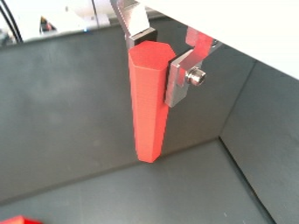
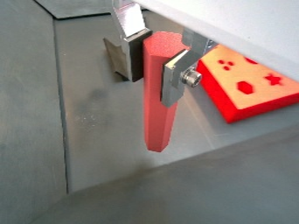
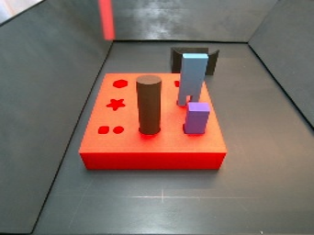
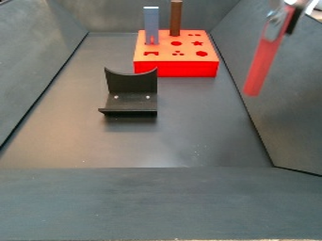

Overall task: Pick up the hexagon object. Move up. Move to above the board. Insert the hexagon object.
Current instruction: Move to above the board.

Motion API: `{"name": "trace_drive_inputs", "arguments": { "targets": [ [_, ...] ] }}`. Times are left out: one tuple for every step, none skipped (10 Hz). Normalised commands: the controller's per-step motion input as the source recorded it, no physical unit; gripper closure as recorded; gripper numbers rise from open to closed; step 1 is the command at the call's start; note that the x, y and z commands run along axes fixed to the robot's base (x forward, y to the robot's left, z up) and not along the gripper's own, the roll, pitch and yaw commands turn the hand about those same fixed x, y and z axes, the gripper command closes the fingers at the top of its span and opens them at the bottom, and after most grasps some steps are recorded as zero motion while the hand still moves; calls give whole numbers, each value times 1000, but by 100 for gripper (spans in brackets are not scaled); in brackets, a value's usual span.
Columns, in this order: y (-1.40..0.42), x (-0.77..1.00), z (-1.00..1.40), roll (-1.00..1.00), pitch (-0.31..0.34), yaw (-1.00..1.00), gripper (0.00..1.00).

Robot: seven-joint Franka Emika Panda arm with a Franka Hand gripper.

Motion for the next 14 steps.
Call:
{"name": "trace_drive_inputs", "arguments": {
  "targets": [
    [6,-518,1000,-32,27,-118,100],
    [14,-510,1000,1,12,-78,100],
    [24,-489,882,6,32,-58,100],
    [28,-455,712,9,56,-41,100],
    [20,-433,494,15,79,-31,100],
    [12,-431,332,19,84,-27,100],
    [8,-433,174,19,77,-20,100],
    [7,-423,32,20,61,-14,100],
    [9,-420,29,21,60,-14,100],
    [9,-420,28,21,60,-14,100],
    [9,-420,28,21,60,-13,100],
    [9,-420,28,21,60,-13,100],
    [9,-420,28,21,60,-13,100],
    [9,-420,28,21,60,-13,100]
  ]
}}
